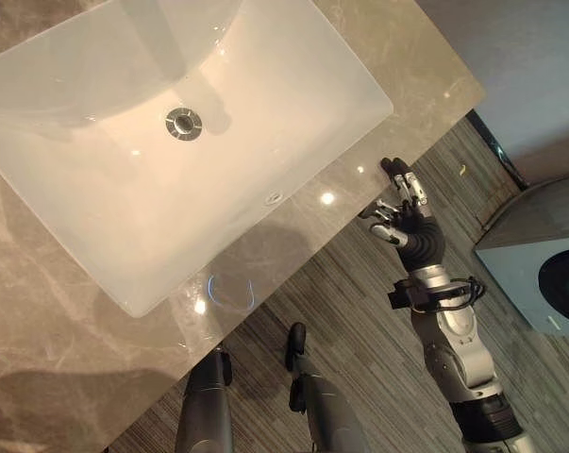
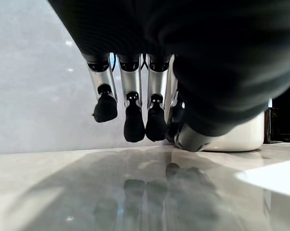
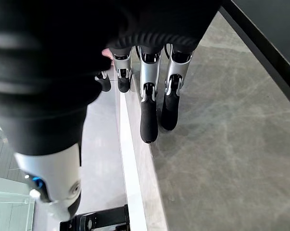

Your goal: Put brush and paste in cup on sink, flatten towel.

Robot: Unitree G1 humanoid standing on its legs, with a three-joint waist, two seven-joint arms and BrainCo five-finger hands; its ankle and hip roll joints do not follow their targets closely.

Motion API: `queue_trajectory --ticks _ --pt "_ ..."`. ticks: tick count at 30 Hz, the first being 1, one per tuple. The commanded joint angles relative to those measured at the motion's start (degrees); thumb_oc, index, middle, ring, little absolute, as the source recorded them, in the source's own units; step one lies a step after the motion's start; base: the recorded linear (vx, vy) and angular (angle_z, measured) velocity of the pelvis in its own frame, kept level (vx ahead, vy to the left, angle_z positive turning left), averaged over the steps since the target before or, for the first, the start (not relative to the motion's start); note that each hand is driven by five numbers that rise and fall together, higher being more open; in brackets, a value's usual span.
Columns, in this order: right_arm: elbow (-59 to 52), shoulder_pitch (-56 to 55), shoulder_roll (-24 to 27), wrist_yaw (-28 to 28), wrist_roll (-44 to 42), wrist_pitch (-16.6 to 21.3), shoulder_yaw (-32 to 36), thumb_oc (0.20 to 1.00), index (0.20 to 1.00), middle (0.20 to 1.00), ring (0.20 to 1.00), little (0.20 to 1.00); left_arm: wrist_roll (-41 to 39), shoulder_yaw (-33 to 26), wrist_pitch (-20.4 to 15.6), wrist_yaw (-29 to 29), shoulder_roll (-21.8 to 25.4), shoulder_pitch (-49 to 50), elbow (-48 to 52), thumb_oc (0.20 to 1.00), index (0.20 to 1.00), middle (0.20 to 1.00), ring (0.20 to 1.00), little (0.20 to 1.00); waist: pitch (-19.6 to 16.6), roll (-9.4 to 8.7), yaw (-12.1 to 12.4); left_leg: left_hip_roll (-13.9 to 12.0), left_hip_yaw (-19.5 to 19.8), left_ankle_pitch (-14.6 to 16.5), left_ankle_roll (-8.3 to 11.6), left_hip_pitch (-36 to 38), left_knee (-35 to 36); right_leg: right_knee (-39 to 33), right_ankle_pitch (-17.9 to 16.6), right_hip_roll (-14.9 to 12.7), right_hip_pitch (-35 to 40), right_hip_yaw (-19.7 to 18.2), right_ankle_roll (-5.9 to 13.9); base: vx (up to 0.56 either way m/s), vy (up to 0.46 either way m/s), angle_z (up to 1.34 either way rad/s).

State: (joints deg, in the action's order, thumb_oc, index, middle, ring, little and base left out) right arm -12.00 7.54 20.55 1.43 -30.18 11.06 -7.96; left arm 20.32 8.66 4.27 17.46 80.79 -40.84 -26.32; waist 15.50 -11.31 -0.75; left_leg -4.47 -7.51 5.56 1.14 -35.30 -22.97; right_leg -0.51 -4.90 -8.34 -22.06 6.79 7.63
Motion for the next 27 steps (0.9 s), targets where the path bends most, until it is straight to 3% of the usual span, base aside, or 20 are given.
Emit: queue_trajectory --ticks 1,18,27 --pt "4.0 -5.2 1.8 -0.2 -0.1 -2.8 -1.3 1.000 1.000 1.000 1.000 1.000 -0.5 1.4 -0.5 1.9 0.8 -4.3 -2.4 0.200 0.200 0.200 0.200 0.200 0.8 2.12 -0.5 2.8 6.6 4.1 -1.54 1.7 3.2 -1.7 0.9 -1.6 5.4 2.8 4.51 0.00 0.000 0.00" --pt "4.4 -5.9 2.3 -0.3 -0.4 -2.6 -1.2 1.000 1.000 1.000 1.000 1.000 -0.5 7.5 -0.6 1.9 0.4 -10.5 -4.0 0.200 0.200 0.200 0.200 0.200 0.7 2.43 -1.2 3.2 6.8 4.0 -1.67 1.3 3.5 -1.7 1.0 -1.7 4.8 2.5 4.52 0.00 0.000 0.00" --pt "4.1 -6.1 2.3 -0.3 -0.5 -2.8 -1.4 1.000 1.000 1.000 1.000 1.000 -0.7 7.7 -0.3 1.3 -0.1 -9.9 -5.1 0.200 0.200 0.200 0.200 0.200 0.7 2.72 -1.0 3.1 7.0 3.7 -1.49 1.5 3.5 -1.2 1.8 -1.6 4.7 2.7 4.22 0.00 0.000 0.00"
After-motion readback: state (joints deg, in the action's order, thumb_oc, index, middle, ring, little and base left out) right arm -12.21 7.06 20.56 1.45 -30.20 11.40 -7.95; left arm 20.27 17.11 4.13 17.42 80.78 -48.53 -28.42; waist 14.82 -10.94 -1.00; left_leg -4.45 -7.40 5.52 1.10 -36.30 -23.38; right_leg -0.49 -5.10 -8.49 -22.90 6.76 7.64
